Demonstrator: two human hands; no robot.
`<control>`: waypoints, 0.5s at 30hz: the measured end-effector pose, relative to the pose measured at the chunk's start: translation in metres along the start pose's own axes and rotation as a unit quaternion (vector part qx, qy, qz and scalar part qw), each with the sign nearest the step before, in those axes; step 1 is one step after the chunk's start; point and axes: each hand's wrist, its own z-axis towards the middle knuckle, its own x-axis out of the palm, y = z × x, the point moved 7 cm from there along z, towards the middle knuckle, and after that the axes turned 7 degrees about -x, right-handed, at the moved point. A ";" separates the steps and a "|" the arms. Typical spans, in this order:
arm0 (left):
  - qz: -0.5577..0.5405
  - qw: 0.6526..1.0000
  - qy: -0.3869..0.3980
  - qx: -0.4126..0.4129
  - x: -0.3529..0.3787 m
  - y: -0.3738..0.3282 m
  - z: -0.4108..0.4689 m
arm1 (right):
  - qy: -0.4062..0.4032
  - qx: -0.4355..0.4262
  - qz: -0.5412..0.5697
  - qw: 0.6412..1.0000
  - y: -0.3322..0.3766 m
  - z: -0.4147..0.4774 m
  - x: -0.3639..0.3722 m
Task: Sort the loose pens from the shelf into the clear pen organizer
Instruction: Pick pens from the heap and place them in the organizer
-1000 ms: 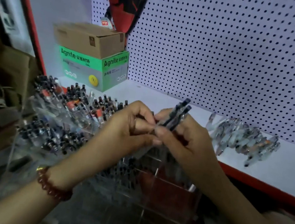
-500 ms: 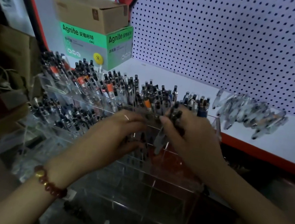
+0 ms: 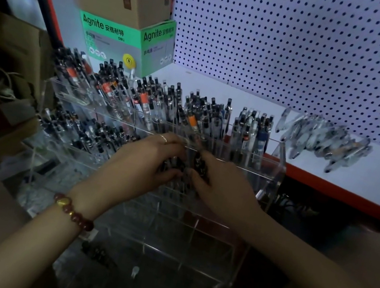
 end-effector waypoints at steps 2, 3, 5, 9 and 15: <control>-0.006 1.000 0.001 -0.006 0.000 0.001 0.000 | -0.001 0.000 -0.034 0.999 0.001 -0.001 0.000; -0.009 1.000 0.001 -0.006 -0.001 0.001 -0.001 | 0.006 0.003 -0.055 0.998 0.001 -0.002 0.000; -0.012 1.000 0.002 -0.006 -0.001 0.000 -0.001 | 0.028 0.002 -0.094 0.995 0.000 -0.002 0.001; -0.013 1.000 0.012 -0.015 0.000 0.002 -0.002 | 0.099 0.009 -0.037 0.994 -0.006 -0.005 0.008; -0.016 1.000 0.007 -0.017 -0.001 0.001 -0.004 | 0.062 0.040 0.031 0.997 -0.009 -0.007 0.012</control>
